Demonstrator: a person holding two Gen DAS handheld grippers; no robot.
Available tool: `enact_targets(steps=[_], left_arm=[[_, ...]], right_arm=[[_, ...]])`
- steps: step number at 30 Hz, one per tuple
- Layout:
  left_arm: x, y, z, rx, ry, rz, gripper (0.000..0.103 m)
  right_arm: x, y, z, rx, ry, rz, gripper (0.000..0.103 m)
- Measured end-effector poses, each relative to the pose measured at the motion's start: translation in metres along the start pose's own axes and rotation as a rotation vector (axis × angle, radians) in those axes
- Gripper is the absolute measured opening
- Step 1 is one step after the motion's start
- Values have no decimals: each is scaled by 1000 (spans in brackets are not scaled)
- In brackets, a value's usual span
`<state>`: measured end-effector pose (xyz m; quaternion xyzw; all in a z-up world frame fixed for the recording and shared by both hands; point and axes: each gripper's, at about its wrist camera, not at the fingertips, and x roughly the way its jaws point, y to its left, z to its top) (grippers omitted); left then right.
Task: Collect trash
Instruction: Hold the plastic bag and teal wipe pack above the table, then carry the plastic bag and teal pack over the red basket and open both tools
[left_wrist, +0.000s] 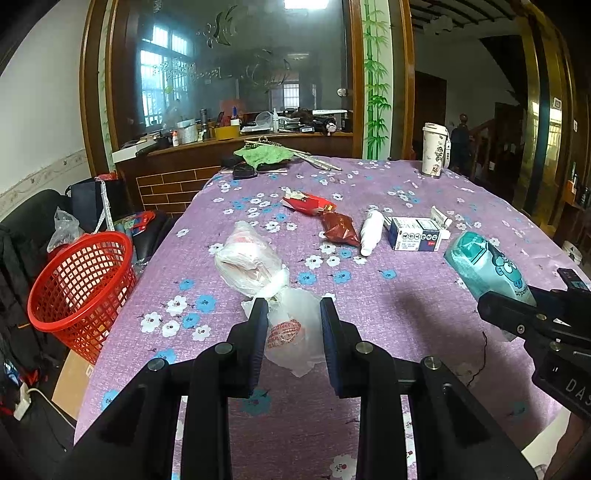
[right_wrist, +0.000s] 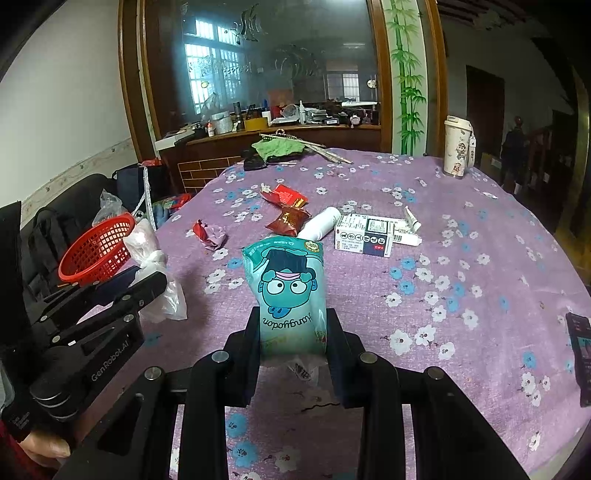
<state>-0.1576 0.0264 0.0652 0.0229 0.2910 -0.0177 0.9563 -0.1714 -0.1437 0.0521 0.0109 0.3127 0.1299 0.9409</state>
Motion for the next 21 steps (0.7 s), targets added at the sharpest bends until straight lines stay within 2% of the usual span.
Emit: enact_targets(steps=[21], left_arm=[[-8, 12, 4, -20, -19, 13, 27]], right_arm=[[3, 5, 6, -4, 10, 9, 34]])
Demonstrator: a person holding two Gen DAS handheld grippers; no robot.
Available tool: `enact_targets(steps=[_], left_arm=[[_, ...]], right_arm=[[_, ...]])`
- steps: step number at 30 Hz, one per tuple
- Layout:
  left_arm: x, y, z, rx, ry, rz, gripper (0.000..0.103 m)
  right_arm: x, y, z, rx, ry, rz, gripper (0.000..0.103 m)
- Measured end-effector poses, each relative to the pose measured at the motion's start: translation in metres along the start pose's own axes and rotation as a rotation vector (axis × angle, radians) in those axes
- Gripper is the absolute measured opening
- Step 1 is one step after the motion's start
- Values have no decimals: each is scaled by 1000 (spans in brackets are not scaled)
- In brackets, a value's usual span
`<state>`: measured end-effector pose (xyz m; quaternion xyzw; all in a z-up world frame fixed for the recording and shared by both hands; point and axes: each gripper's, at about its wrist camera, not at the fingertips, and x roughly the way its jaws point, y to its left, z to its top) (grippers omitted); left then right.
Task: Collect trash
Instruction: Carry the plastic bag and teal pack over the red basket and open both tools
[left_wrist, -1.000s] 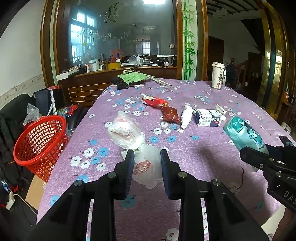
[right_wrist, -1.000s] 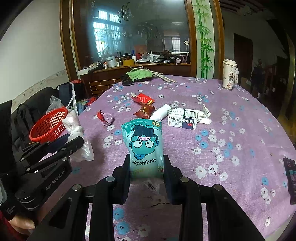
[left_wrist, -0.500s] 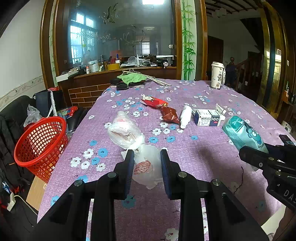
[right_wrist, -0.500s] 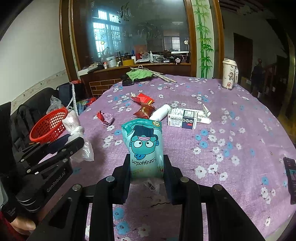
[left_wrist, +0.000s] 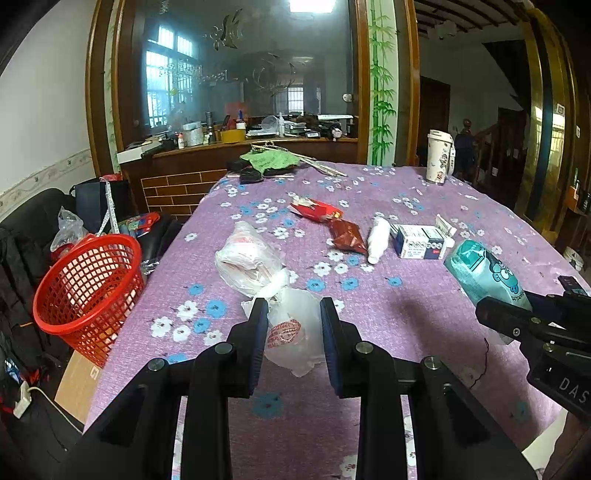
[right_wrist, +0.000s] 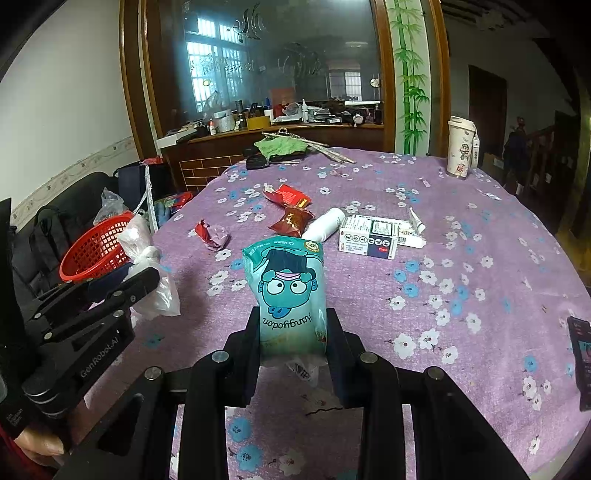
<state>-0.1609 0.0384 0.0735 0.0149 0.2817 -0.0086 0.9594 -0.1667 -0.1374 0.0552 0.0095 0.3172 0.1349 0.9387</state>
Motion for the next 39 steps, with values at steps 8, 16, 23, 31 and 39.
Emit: enact_targets(steps=[8, 16, 23, 31, 39], left_arm=[[-10, 29, 8, -47, -20, 27, 27], [-14, 68, 15, -98, -17, 71, 27], [-20, 113, 24, -159, -21, 112, 27], [-16, 187, 30, -222, 22, 149, 27], [1, 256, 29, -273, 71, 200, 27]], right_arm=[[7, 12, 13, -21, 6, 24, 34], [21, 36, 30, -63, 30, 77, 34], [40, 78, 47, -124, 66, 168, 34], [73, 143, 77, -185, 131, 301, 35], [111, 219, 109, -230, 180, 420, 36]])
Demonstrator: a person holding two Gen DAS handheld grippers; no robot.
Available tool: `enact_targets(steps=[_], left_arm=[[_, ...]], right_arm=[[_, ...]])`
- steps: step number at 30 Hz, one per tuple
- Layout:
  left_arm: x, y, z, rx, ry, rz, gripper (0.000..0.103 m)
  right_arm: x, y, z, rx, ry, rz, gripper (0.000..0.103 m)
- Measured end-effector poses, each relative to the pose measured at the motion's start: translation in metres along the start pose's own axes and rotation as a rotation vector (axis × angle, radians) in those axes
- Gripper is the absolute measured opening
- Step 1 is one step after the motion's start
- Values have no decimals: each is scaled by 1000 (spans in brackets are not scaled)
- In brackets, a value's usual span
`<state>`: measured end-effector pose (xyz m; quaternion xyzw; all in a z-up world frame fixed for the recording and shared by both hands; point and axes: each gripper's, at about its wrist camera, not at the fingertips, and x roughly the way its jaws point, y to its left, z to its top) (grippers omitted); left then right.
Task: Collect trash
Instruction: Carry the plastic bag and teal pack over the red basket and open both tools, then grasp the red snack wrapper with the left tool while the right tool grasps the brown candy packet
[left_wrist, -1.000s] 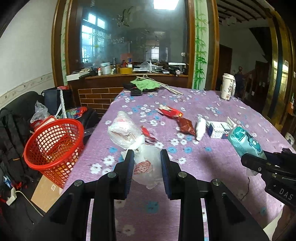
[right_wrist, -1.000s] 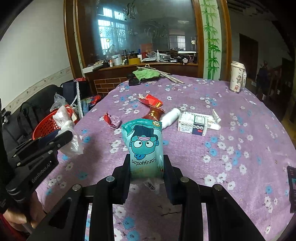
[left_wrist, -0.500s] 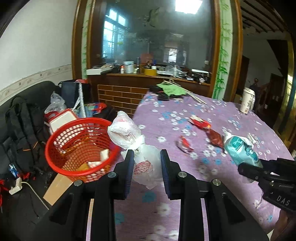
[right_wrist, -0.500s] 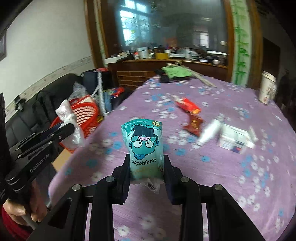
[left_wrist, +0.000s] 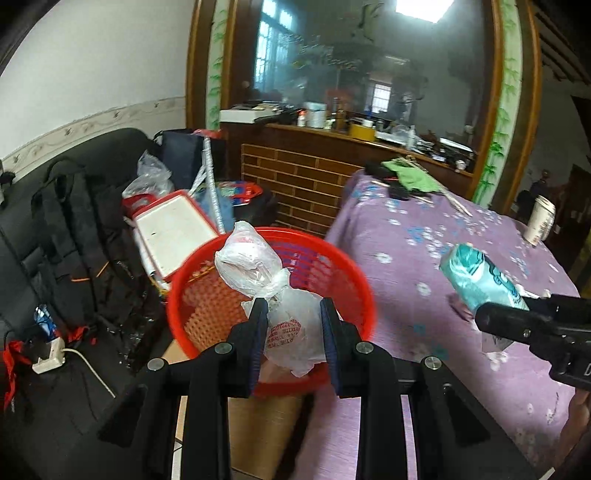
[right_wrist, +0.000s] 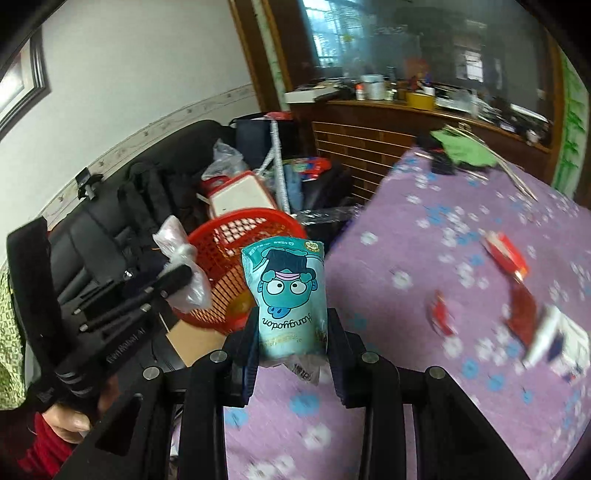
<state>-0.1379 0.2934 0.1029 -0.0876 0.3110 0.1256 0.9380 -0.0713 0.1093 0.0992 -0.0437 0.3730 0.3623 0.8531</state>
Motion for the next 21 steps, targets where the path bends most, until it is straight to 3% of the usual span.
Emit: enact_targets(steps=[10, 12, 13, 14, 21], left_arm=[[28, 25, 18, -12, 11, 13, 29], [30, 26, 19, -15, 8, 21, 43], [30, 27, 19, -23, 1, 24, 58], [29, 27, 19, -30, -7, 29, 64], [22, 6, 19, -18, -19, -4, 64]], right_arm=[[56, 20, 45, 16, 26, 54, 41], [65, 19, 51, 33, 20, 70, 51], [70, 17, 54, 45, 12, 79, 55], [72, 14, 55, 54, 12, 77, 55], [34, -39, 40, 102, -81, 5, 55]])
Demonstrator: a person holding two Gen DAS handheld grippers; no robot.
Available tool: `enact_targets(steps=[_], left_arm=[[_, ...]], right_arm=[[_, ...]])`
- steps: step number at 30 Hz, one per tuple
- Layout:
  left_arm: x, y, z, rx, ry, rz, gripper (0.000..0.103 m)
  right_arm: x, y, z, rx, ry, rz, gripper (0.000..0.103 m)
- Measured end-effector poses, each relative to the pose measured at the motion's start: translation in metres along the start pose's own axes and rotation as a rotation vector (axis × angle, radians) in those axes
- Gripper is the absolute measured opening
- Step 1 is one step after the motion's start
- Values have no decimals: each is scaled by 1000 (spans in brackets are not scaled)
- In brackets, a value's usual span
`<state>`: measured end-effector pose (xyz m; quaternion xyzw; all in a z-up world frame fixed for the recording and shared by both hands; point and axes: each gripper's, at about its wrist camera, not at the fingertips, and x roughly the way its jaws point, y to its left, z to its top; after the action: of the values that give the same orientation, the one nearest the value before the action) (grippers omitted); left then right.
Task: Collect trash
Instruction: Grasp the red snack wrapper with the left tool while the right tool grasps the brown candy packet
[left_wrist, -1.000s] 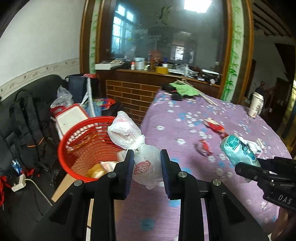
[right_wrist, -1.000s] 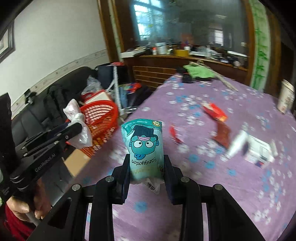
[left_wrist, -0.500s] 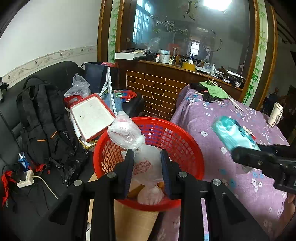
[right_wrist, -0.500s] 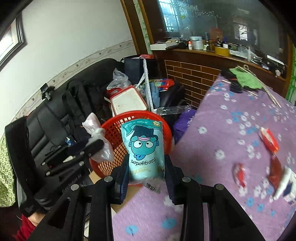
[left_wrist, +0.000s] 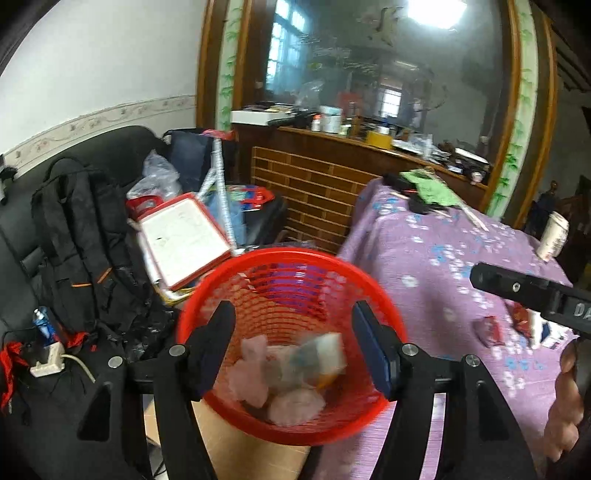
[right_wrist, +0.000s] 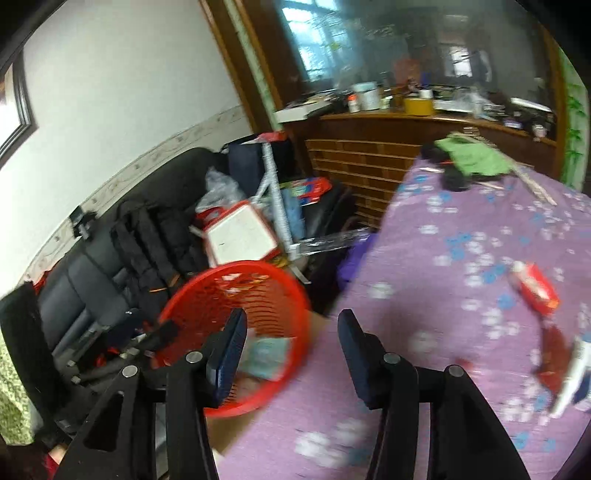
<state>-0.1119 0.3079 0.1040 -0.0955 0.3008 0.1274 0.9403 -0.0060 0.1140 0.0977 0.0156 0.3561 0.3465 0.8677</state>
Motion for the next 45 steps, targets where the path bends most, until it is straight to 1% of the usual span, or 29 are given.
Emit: enact_targets(steps=[2, 4, 8, 9, 12, 14, 15, 16, 18, 20, 21, 24, 25, 27, 28, 30, 32, 36, 38, 40, 42, 44, 45], left_arm=[[-3, -19, 0, 16, 2, -26, 64], [-4, -43, -1, 32, 17, -73, 64], [3, -102, -7, 86, 75, -162, 64], [6, -117, -9, 100, 95, -173, 64], [19, -156, -11, 134, 157, -210, 64], [32, -181, -13, 163, 200, -207, 64], [41, -191, -14, 170, 232, -203, 64], [51, -200, -15, 164, 263, -205, 64], [69, -214, -16, 162, 310, -190, 64], [85, -227, -18, 167, 345, -183, 64], [93, -233, -20, 171, 359, -183, 64], [110, -250, -27, 196, 373, -179, 64], [114, -253, -31, 201, 377, -176, 64], [121, -260, -38, 214, 377, -171, 54], [123, -262, -42, 227, 370, -154, 43], [125, -261, -46, 240, 342, -148, 43], [125, -258, -45, 246, 318, -144, 42], [122, -245, -39, 208, 257, -151, 41], [115, -243, -33, 203, 208, -148, 41], [107, -246, -33, 229, 161, -136, 41], [102, -246, -31, 238, 136, -130, 41], [101, -243, -28, 226, 131, -135, 41], [101, -241, -27, 216, 132, -132, 41]], right_arm=[[-15, -24, -7, 27, -6, -19, 55], [-30, -50, -12, 59, -14, -58, 55], [-58, -107, -21, 113, -49, -140, 55], [-65, -125, -23, 137, -62, -169, 55], [-76, -164, -24, 195, -82, -212, 55], [-79, -189, -28, 228, -112, -235, 55], [-79, -200, -30, 245, -128, -234, 55], [-77, -209, -34, 268, -125, -228, 55], [-68, -223, -38, 311, -86, -186, 55], [-64, -227, -39, 315, -69, -180, 54], [-63, -231, -39, 320, -62, -182, 52], [-66, -244, -42, 372, -70, -150, 52], [-66, -246, -43, 373, -68, -157, 52], [-62, -248, -44, 372, -54, -177, 52], [-60, -249, -45, 376, -46, -174, 51], [-55, -249, -46, 377, -32, -170, 51], [-51, -247, -46, 361, -22, -193, 51], [-39, -248, -48, 345, 8, -232, 50], [-34, -244, -48, 319, 15, -267, 48], [-30, -239, -47, 284, 22, -311, 48], [-24, -231, -47, 227, 35, -371, 48], [-17, -224, -49, 178, 51, -417, 46], [-13, -223, -50, 172, 68, -410, 42]])
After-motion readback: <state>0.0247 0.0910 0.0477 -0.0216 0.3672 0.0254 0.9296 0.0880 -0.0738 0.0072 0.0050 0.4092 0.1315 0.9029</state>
